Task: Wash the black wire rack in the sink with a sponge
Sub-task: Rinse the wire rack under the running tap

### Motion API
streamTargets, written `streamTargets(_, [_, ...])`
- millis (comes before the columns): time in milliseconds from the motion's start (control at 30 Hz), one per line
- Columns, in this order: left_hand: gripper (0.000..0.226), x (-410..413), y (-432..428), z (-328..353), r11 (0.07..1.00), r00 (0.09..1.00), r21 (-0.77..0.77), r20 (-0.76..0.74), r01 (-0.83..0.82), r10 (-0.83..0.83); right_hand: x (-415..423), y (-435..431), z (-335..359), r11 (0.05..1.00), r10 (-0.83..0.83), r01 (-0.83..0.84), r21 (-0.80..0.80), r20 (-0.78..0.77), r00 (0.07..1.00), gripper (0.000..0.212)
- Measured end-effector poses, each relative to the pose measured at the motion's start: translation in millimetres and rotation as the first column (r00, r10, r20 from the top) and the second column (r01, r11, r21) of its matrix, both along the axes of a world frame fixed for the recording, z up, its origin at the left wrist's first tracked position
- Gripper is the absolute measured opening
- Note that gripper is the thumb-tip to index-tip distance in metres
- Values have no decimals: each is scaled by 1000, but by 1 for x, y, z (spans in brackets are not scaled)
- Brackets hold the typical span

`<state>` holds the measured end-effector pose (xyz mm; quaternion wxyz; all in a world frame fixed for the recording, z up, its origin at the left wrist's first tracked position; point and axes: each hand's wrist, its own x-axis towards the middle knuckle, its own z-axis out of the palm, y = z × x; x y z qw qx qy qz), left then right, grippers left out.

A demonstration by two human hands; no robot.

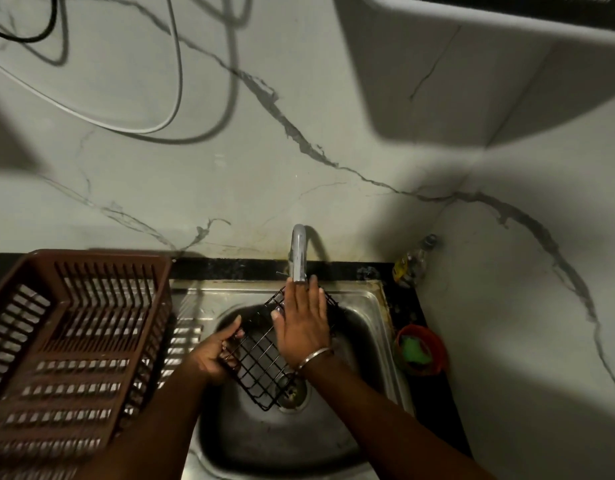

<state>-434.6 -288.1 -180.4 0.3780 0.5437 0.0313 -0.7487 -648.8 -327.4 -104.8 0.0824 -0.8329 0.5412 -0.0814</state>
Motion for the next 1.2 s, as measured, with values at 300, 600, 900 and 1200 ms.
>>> streamTargets(300, [47, -2, 18, -6, 997, 995, -74, -96, 0, -7, 7, -2, 10, 998, 28, -29, -47, -26, 999, 79])
streamTargets(600, [34, 4, 33, -44, 982, 984, -100, -86, -161, 153, 6, -27, 24, 963, -253, 256, -83, 43, 966, 70])
streamTargets(900, [46, -43, 22, 47, 954, 952, -176, 232, 243, -200, 9, -36, 46, 991, -72, 63, -121, -68, 995, 37])
streamTargets(1200, [64, -45, -7, 62, 849, 861, -306, 422, 431, -285, 5, -27, 32, 995, -59, 59, -86, -4, 998, 48])
